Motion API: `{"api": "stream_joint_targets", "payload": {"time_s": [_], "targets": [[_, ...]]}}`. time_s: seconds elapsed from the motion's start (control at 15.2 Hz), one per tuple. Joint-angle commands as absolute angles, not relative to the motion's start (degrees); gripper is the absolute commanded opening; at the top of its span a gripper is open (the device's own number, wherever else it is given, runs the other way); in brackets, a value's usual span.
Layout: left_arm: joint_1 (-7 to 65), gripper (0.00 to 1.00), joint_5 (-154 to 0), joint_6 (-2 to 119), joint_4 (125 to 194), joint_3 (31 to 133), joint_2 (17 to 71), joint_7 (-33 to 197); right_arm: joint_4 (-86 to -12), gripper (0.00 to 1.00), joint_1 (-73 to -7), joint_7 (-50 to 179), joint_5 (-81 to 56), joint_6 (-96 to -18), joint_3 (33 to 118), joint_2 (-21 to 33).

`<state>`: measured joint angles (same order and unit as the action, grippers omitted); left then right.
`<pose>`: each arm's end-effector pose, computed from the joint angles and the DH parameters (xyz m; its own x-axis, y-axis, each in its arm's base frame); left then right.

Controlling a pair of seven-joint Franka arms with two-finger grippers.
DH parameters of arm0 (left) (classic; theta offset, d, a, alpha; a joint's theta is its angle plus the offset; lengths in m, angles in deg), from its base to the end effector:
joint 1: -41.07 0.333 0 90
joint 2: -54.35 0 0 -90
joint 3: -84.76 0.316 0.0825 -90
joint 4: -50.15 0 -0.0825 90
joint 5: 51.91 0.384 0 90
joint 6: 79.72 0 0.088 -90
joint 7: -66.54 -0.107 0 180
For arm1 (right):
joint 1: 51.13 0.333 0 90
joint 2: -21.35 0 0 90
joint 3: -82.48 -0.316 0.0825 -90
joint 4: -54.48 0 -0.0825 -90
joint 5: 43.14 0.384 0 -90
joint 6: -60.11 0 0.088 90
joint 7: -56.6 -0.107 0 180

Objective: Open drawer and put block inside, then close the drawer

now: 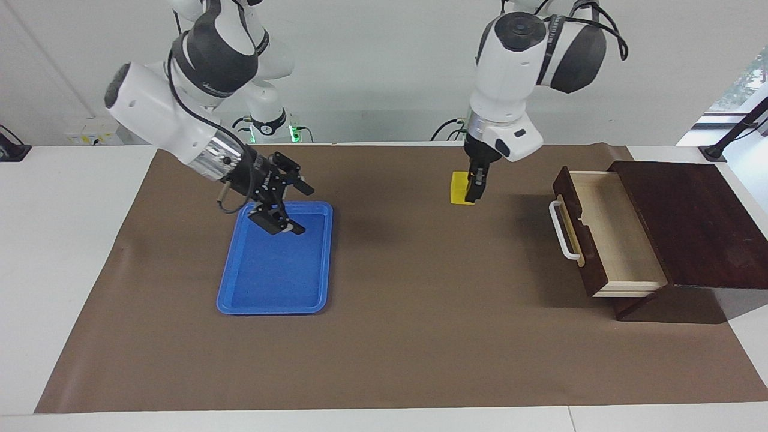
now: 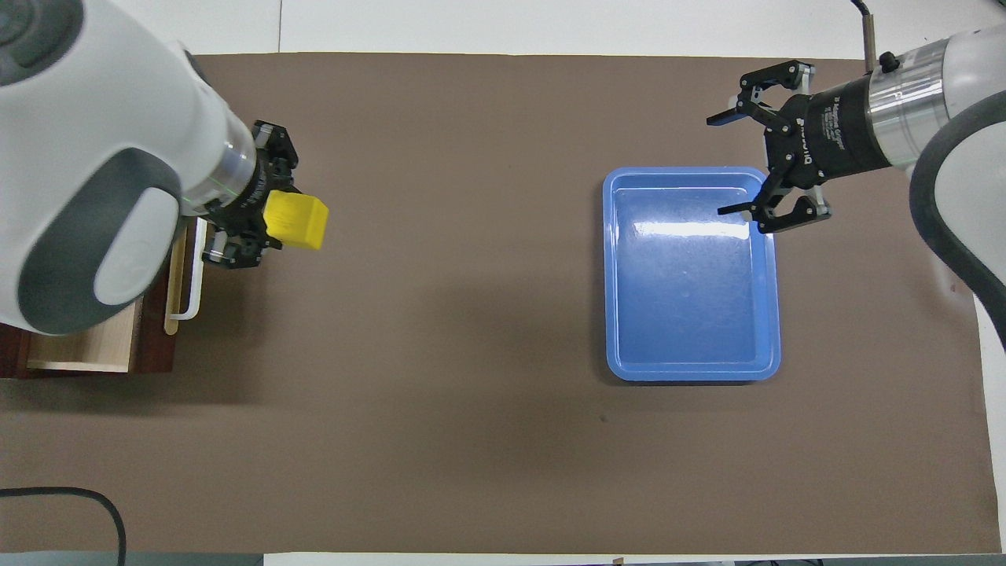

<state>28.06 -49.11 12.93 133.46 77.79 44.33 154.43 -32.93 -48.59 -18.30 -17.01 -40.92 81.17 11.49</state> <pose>0.5779 -0.1980 0.5826 0.3768 0.9259 0.0273 0.9263 -0.3766 -0.0116 0.6188 0.0794 0.5716 0.2643 -0.8714 -0.4132 -0.9632 -0.2167 -0.1590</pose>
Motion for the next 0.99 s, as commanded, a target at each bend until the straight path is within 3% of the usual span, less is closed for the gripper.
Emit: {"api": "stream_joint_targets", "payload": {"time_s": [0.0,0.33,0.66,0.92], "targets": [[35.24,0.0,-48.31,12.56,133.38,77.21,44.77,146.55,-32.88,1.0,-51.99,1.94,-23.35,-35.71,80.54,13.52],[46.33,0.0,-48.74,19.15,138.99,77.12,46.52,143.97,-32.79,1.0,-55.26,35.27,-34.51,-29.45,80.89,16.51],[50.29,0.0,-49.1,26.26,146.2,77.21,46.0,145.12,-32.79,1.0,-56.23,54.37,-41.55,-26.2,80.63,20.81],[52.58,0.0,-50.15,29.52,150.59,77.21,46.17,144.94,-32.97,1.0,-56.23,61.16,-45.17,-16.9,79.93,23.81]]}}
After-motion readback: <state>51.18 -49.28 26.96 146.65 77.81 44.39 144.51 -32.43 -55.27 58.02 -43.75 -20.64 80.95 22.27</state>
